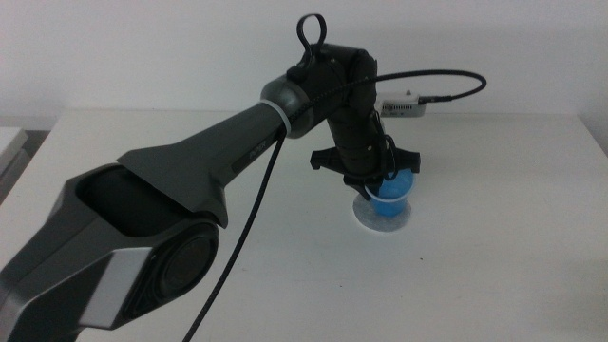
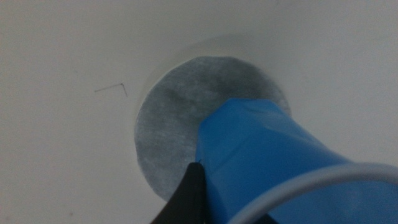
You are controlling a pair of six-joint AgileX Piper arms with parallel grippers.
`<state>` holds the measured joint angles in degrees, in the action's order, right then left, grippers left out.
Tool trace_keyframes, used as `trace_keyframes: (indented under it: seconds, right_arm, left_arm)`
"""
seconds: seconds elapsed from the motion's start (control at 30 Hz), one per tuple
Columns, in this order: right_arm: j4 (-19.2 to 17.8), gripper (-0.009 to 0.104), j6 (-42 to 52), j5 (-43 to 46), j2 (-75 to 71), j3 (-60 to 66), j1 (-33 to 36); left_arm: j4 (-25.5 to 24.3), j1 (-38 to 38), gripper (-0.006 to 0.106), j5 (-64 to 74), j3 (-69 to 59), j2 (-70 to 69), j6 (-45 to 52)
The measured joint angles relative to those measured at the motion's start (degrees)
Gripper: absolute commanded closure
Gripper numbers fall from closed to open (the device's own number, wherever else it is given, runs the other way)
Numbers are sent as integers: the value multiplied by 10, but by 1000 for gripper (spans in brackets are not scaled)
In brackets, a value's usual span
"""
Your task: Place an empty cup on a cup mat.
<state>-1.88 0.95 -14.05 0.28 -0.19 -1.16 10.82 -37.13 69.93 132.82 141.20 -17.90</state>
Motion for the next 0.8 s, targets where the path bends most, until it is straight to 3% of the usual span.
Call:
trace_keyframes:
  seconds: [0.17, 0.27, 0.43, 0.63, 0.8]
  right_arm:
    - [0, 2, 0, 0, 0, 0, 0]
    - [0, 2, 0, 0, 0, 0, 0]
    - [0, 2, 0, 0, 0, 0, 0]
    - [0, 2, 0, 0, 0, 0, 0]
    - [0, 2, 0, 0, 0, 0, 0]
  left_arm:
    - [0, 0, 102, 0, 2, 11, 0]
    - [-4, 0, 93, 0, 1, 11, 1]
    - [-7, 0, 60, 0, 1, 11, 13]
    - [-7, 1, 8, 1, 14, 6, 74]
    - [3, 12, 7, 2, 18, -43, 90]
